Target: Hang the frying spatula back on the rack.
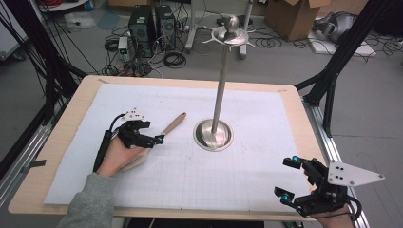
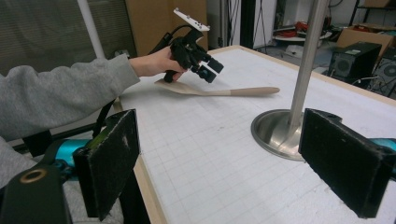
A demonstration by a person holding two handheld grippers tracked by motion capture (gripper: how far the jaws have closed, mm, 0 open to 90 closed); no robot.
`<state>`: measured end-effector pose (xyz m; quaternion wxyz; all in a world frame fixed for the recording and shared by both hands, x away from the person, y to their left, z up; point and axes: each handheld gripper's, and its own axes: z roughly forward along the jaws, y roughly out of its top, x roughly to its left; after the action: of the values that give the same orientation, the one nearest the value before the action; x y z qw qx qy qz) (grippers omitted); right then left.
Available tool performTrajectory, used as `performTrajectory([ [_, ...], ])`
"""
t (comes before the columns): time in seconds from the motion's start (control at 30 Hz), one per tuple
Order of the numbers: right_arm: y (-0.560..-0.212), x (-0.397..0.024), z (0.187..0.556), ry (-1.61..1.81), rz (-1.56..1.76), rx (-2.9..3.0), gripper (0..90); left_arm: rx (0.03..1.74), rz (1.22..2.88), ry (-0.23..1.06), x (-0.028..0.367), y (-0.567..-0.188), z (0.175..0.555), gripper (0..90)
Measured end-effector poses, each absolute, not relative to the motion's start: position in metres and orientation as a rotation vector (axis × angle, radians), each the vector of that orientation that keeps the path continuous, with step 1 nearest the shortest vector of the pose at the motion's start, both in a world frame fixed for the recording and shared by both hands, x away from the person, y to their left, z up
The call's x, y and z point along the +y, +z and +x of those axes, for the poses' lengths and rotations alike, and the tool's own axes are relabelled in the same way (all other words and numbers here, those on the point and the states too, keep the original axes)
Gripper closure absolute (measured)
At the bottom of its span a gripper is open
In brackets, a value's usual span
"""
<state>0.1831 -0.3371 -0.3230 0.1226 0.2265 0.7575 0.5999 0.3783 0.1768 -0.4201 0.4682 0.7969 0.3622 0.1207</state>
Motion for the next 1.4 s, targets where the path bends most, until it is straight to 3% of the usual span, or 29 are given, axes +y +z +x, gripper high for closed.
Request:
performTrajectory([
  [0.6,-0.325,-0.335,0.184,1.737,0.665,2.226,11.7,0.923,2.042,0.260,0.170,-0.429,0.380,20.2],
  [1.4,-0.327,-0.333,0.187,1.729,0.659,2.243,11.7,0.910,2.189,0.292,0.160,-0.440,0.379,39.7],
])
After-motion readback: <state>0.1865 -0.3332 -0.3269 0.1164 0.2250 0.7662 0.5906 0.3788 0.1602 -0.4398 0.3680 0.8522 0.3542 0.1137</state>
